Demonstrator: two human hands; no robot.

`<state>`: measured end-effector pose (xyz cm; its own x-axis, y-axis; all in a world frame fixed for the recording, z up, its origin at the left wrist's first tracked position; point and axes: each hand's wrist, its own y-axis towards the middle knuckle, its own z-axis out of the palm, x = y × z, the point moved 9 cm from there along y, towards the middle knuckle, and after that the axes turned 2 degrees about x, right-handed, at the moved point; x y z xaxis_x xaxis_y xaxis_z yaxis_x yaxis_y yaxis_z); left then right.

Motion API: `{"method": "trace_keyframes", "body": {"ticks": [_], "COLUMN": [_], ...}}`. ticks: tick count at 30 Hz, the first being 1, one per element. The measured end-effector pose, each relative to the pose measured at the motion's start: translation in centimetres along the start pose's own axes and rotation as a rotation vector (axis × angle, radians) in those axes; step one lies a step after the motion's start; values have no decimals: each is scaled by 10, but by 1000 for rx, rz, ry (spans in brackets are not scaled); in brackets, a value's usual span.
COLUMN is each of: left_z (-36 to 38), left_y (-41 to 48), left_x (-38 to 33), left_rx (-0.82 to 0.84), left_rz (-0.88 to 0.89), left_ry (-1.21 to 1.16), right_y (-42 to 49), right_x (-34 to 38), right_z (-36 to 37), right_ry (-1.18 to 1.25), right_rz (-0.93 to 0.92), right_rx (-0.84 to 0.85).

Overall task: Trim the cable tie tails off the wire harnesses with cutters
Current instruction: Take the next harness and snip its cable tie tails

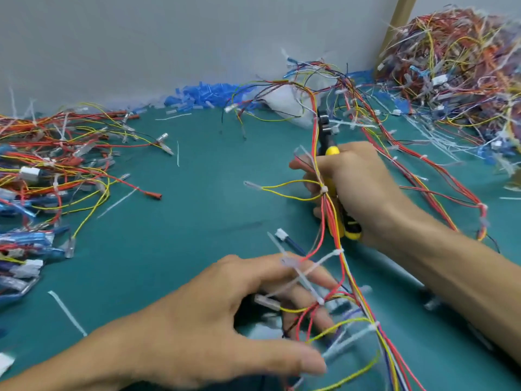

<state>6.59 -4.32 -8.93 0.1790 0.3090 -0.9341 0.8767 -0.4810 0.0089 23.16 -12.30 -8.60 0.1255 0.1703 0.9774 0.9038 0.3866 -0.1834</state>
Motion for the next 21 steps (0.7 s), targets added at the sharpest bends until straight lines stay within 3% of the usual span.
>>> {"method": "trace_keyframes", "body": {"ticks": [4, 8, 10, 21], "left_z": [-20, -61, -69, -77], "left_y": [1, -11, -16, -21], "left_x": [-1, 17, 23, 20], "left_rx": [-197, -569, -692, -799], "left_rz": [-3, -31, -36, 52], "left_ry": [-303, -640, -691, -658], "right_y": [2, 4, 6, 5], "right_x": [-2, -7, -8, -5], "right_z": [7, 14, 13, 14], "right_ry": [52, 158, 174, 108], "right_rz": [24, 111, 127, 100], "right_rx": [65, 190, 213, 252]}}
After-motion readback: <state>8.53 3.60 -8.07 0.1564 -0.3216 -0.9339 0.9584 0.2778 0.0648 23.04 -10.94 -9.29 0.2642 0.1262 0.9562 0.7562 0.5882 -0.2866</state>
